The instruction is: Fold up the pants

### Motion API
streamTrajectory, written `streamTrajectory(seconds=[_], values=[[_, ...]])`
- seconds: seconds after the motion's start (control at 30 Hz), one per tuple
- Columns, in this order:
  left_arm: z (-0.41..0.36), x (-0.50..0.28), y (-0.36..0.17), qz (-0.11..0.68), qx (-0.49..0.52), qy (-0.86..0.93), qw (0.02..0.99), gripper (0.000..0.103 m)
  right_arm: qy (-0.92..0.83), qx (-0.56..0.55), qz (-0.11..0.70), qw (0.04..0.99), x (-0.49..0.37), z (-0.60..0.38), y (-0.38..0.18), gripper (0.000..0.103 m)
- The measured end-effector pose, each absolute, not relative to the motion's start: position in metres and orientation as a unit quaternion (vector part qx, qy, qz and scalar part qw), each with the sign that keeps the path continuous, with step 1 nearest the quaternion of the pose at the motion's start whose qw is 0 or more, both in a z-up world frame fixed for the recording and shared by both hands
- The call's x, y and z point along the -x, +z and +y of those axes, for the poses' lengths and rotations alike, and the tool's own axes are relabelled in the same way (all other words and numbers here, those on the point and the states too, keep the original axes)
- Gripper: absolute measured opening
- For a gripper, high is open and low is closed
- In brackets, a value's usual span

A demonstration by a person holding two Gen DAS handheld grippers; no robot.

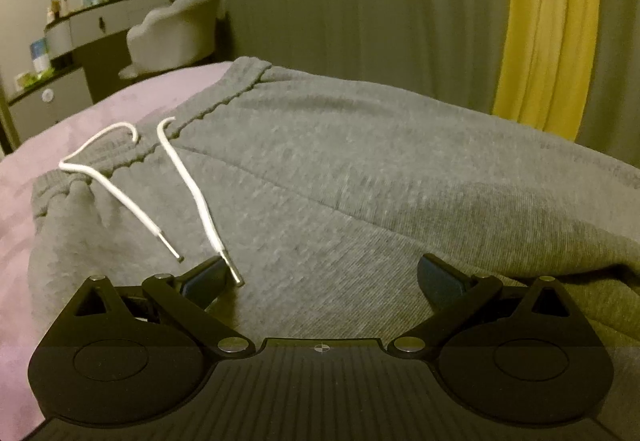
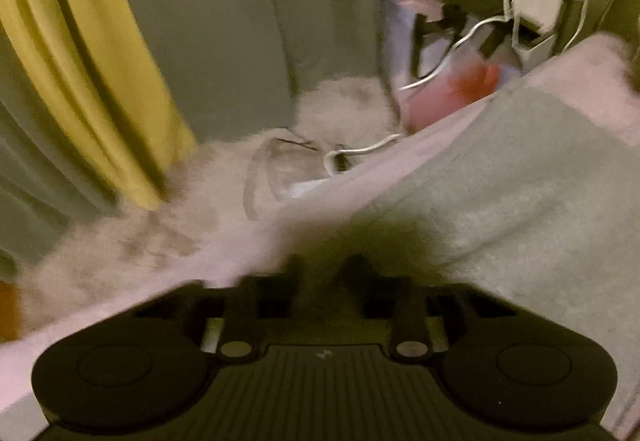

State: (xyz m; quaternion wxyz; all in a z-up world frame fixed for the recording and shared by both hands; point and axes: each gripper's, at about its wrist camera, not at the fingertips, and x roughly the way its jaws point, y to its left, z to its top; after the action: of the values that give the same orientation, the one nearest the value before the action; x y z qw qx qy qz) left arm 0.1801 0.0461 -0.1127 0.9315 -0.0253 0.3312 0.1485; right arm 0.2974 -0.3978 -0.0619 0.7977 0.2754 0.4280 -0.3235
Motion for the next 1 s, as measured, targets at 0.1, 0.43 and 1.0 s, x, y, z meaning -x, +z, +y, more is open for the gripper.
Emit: streamTrajectory(seconds=[0.1,0.43,1.0], values=[[0.048,-0.180,-0.112,0.334,0.030,0.145,0.931,0.103,-0.291,-0.311,0.379,0.821,-0.253,-0.399,-0.036,0.005],[0.054,-0.172,-0.097,0.308,0.049,0.165,0.936,0.103,-0.246,-0.264,0.388,0.848,0.027,-0.299,-0.002,0.005],[0.069,-0.169,-0.066,0.365,0.049,0.149,0.918,0.103,-0.239,-0.137,0.399,0.874,0.003,-0.320,-0.009,0.071]])
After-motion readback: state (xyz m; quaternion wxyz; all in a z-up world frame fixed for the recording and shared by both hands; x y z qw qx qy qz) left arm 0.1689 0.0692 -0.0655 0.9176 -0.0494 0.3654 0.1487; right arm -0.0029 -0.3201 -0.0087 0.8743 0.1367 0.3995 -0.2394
